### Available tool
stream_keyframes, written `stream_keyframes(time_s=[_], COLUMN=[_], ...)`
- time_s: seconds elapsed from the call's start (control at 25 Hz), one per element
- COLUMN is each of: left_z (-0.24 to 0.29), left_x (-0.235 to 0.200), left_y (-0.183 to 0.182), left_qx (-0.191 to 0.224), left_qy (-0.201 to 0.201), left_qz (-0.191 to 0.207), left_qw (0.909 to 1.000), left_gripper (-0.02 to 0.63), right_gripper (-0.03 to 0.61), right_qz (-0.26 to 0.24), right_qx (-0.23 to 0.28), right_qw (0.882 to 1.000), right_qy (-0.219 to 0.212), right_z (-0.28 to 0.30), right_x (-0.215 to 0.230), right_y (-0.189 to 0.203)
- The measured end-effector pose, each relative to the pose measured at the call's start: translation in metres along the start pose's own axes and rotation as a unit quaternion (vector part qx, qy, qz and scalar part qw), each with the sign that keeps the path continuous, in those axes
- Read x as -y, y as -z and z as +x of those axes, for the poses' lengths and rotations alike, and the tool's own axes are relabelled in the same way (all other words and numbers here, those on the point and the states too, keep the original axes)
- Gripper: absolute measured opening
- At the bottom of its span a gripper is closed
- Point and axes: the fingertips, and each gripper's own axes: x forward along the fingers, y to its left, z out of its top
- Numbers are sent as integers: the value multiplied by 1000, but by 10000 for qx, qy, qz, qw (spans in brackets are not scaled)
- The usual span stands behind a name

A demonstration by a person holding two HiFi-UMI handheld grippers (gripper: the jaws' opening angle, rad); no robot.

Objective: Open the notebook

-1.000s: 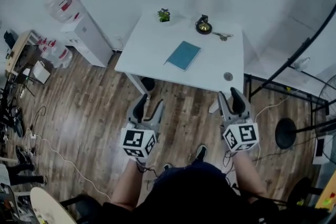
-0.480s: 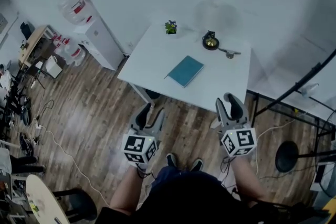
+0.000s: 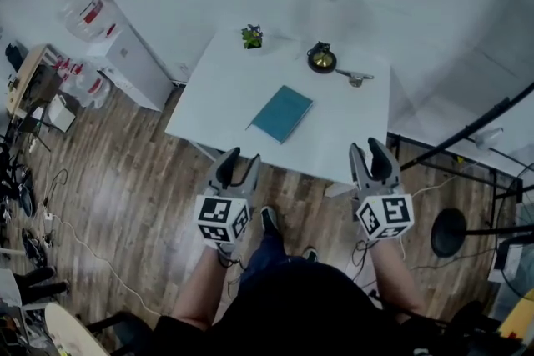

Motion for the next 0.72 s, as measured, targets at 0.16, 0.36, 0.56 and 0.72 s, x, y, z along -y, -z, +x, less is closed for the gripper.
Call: stream_keyframes(time_s=[0.16, 0.36, 0.56, 0.72], left_z=[62, 129, 179, 202], left_x=[-34, -77, -91, -86], left_y=[-8, 8, 52, 95], left_qx=[-87, -427, -891, -1253], left_qy=[408, 746, 1114, 1310], left_qz=[74, 259, 450, 684], left_qw=[9991, 9960, 9888, 9810], left_gripper=[184, 183, 181, 181], right_gripper=[164, 160, 156, 153], right_qz=[-10, -56, 56, 175], right_qx=[-111, -287, -549, -713], right_qw=[9989, 9968, 9937, 9919], right_qy=[451, 747, 973, 1038], right_z=[49, 109, 144, 159], right_x=[15, 10, 14, 23], right_y=[-7, -3, 22, 38])
